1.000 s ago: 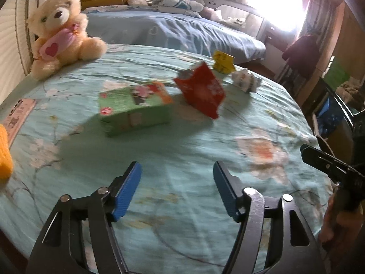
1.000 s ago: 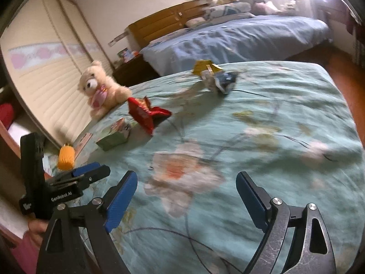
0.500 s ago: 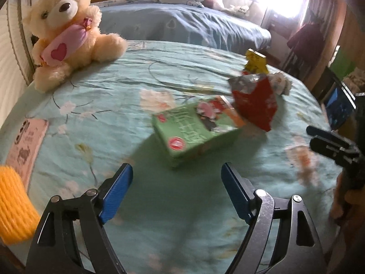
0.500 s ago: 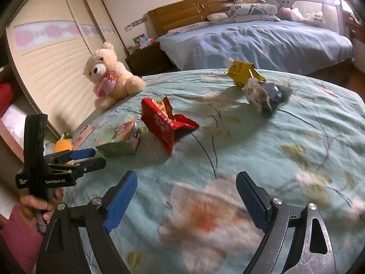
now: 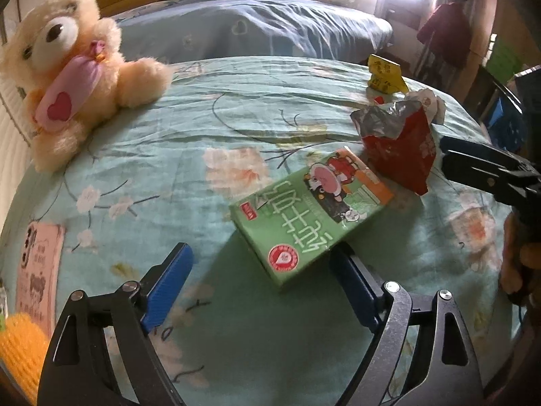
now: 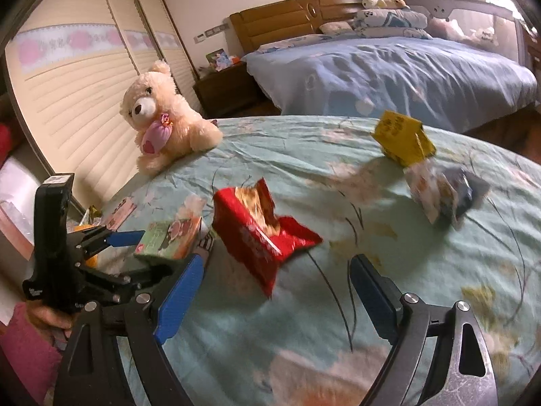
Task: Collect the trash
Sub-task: 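Grasp the green milk carton with the left tool while the right grasps the red chip bag, then carry the green milk carton and red chip bag over the trash bin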
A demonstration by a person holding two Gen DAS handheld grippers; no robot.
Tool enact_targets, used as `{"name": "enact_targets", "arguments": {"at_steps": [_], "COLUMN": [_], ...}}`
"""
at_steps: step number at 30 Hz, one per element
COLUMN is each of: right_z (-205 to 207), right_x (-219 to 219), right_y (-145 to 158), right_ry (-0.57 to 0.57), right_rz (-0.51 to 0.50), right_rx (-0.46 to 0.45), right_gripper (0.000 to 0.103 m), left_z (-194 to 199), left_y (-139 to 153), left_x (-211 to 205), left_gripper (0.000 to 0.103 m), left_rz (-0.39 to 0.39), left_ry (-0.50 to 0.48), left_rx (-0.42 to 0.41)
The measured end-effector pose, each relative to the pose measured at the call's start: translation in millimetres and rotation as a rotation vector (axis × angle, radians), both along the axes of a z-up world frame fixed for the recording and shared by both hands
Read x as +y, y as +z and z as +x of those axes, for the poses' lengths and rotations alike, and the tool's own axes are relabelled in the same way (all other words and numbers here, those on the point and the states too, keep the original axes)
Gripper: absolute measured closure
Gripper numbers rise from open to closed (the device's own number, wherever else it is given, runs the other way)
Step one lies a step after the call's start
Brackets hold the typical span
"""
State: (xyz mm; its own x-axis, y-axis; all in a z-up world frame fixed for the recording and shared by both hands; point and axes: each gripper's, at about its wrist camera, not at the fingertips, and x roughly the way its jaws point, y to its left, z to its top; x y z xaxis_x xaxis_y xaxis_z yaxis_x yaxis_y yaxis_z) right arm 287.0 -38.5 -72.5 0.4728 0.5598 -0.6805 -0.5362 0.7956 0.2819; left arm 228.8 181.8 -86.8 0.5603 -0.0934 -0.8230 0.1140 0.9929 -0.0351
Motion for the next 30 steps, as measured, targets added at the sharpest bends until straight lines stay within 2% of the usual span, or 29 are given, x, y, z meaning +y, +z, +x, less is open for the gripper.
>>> {"name": "enact_targets", "arguments": {"at_steps": [2,4,6,7,8,9,10,11,12,13,14,15,27,28,30], "right_z": [5,10,15,16,16,16,15,14,12,11,8,6,-34,-39,-46], "right_x": [3,5,5,4,4,3,1,-2,-5,-9,-12,-17,-78,-85,-94], "right_y": [-3,-6,-11,-12,-12,-13,-14,-15,-15,-15,-15,-14,-13,-12,-11], "right_ry": [-0.003,-0.008,-0.014,-0.019,-0.022,-0.025,-0.030,-0.034,-0.039,-0.047,-0.054,-0.060,-0.142,-0.150,-0.164], "right_rz": [0.002,0.003,0.009,0.014,0.012,0.007,0.010,0.020,0.028,0.032,0.034,0.038,0.087,0.094,0.105], "right_rx": [0.010,0.029,0.058,0.068,0.071,0.074,0.079,0.084,0.088,0.091,0.091,0.092,0.123,0.124,0.124], "right_gripper": [0.016,0.028,0.058,0.065,0.080,0.093,0.095,0.096,0.097,0.097,0.097,0.098,0.100,0.100,0.100], "left_z": [1,3,2,1,0,-1,-1,-1,-1,0,0,0,-24,-24,-23], "left_y": [0,1,3,5,7,9,10,11,11,11,10,10,15,15,14], "left_x": [-3,-5,-8,-10,-12,-15,-17,-21,-23,-25,-28,-30,-81,-83,-86], "left_gripper": [0.016,0.016,0.016,0.016,0.017,0.023,0.029,0.043,0.052,0.056,0.069,0.076,0.075,0.070,0.029], "left_rz": [-0.006,-0.014,-0.030,-0.036,-0.041,-0.043,-0.042,-0.041,-0.045,-0.049,-0.055,-0.059,-0.077,-0.063,-0.012], "left_ry": [-0.012,-0.019,-0.031,-0.037,-0.047,-0.053,-0.057,-0.064,-0.068,-0.069,-0.070,-0.075,-0.165,-0.159,-0.137], "left_rx": [-0.011,-0.018,-0.036,-0.046,-0.058,-0.066,-0.075,-0.074,-0.068,-0.064,-0.064,-0.059,-0.060,-0.053,-0.058]}}
